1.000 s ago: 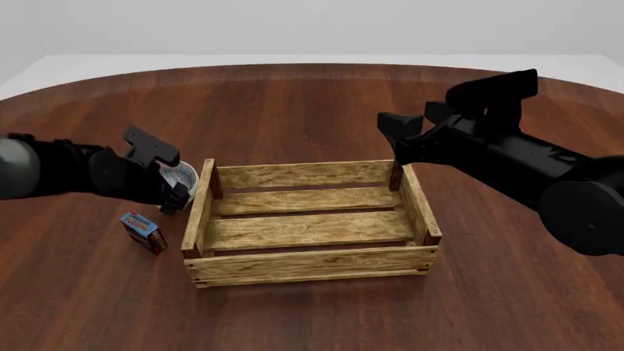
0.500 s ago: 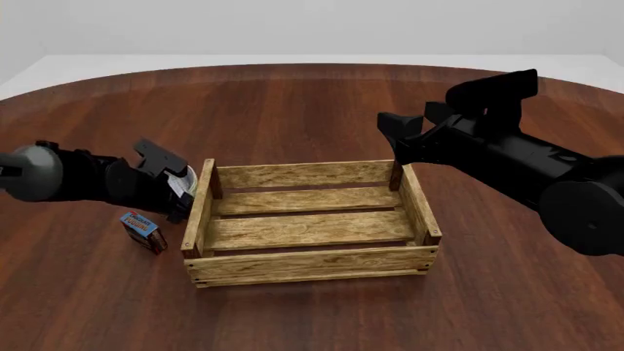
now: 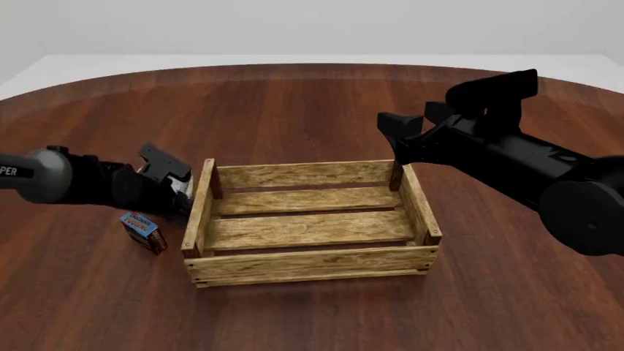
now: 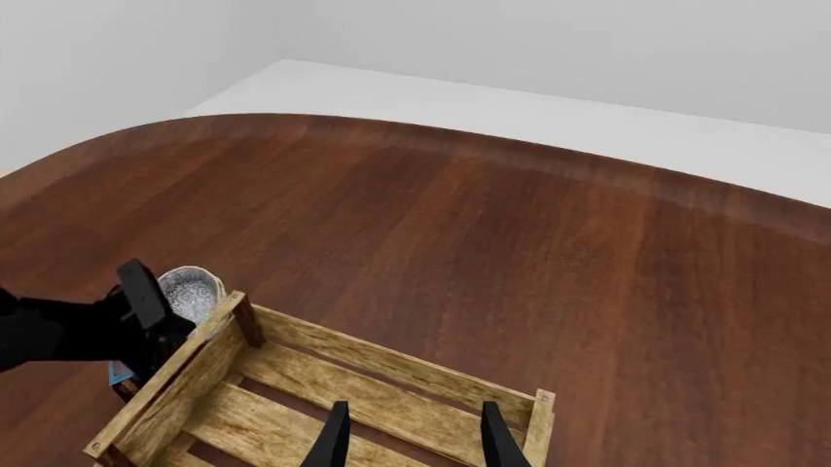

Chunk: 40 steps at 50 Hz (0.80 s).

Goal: Stack the right bowl on the left bowl and place them in the tray.

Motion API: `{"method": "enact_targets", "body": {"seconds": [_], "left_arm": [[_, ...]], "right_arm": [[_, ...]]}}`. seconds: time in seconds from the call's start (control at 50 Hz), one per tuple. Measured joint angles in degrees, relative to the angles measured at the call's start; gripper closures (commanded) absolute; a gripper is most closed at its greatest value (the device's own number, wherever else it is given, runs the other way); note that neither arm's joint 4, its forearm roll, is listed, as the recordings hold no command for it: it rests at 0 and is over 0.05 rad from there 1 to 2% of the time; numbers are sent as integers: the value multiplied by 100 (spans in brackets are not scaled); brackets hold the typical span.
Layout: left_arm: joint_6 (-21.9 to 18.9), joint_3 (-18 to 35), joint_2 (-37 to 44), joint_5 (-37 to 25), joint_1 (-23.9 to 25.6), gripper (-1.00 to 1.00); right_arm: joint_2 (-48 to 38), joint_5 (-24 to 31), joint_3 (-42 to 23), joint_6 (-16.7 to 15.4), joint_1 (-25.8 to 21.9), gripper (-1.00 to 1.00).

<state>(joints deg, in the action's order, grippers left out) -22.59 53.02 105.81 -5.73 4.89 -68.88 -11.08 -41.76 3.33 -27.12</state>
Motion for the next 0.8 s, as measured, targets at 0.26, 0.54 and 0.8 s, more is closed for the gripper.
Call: {"method": "enact_targets", "body": {"seconds": [0.26, 0.54, 0.8], "left_arm": [[109, 47, -48, 32, 21, 100], [111, 45, -292, -146, -147, 100], [129, 232, -719, -428, -305, 100]], "right_arm": [[0, 0, 0, 0, 0, -100], [0, 0, 0, 0, 0, -100], [0, 0, 0, 0, 0, -100]]}}
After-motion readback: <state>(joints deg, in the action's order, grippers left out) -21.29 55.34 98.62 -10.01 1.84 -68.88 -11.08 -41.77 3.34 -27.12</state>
